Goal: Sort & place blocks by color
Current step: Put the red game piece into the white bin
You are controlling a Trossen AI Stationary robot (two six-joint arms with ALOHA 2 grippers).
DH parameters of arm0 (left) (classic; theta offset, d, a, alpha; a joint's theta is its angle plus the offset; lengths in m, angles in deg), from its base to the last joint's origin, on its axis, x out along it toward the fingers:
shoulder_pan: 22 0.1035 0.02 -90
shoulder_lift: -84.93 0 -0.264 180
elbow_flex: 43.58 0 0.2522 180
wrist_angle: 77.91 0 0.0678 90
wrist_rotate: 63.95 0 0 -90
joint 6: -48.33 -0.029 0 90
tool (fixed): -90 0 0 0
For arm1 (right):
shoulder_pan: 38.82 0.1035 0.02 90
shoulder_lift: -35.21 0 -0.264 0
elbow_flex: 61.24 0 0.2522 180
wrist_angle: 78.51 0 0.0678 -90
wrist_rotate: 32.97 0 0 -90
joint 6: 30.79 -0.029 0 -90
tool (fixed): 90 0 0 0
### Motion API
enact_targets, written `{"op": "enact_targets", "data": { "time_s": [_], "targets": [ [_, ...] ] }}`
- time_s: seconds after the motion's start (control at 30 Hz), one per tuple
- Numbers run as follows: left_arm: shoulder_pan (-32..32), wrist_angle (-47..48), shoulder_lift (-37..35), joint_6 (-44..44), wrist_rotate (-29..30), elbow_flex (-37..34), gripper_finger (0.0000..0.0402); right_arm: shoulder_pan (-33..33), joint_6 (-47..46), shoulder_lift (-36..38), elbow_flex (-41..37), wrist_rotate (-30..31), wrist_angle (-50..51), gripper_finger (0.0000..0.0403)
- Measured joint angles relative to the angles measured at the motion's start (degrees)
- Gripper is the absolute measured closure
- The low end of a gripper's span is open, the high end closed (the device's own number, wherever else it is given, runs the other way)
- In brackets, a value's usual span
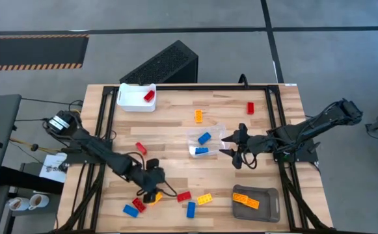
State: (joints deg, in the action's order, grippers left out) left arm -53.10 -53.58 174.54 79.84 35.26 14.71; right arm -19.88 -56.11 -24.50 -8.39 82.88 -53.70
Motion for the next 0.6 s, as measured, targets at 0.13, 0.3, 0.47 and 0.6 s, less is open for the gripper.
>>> {"op": "enact_targets", "data": {
  "time_s": [0.13,0.3,0.47,0.6],
  "targets": [
    [-2.21,5.53,-0.03,0.79,0.02,3.36,0.0188,0.0,0.2,0.01,0.0,0.0,0.07,0.0153],
    [-3.08,9.92,-0.74,-0.49,3.27,6.29,0.0188,0.18,-0.05,-1.65,-0.01,-0.49,-3.93,0.0153],
    [-3.43,24.01,-5.39,-2.74,13.81,13.46,0.0188,1.24,6.89,-7.9,0.59,-4.71,-12.99,0.0153],
    [-5.11,21.58,-11.4,-7.51,23.5,12.66,0.0188,0.29,7.77,-11.92,2.97,-4.29,-10.81,0.0153]
  ]
}}
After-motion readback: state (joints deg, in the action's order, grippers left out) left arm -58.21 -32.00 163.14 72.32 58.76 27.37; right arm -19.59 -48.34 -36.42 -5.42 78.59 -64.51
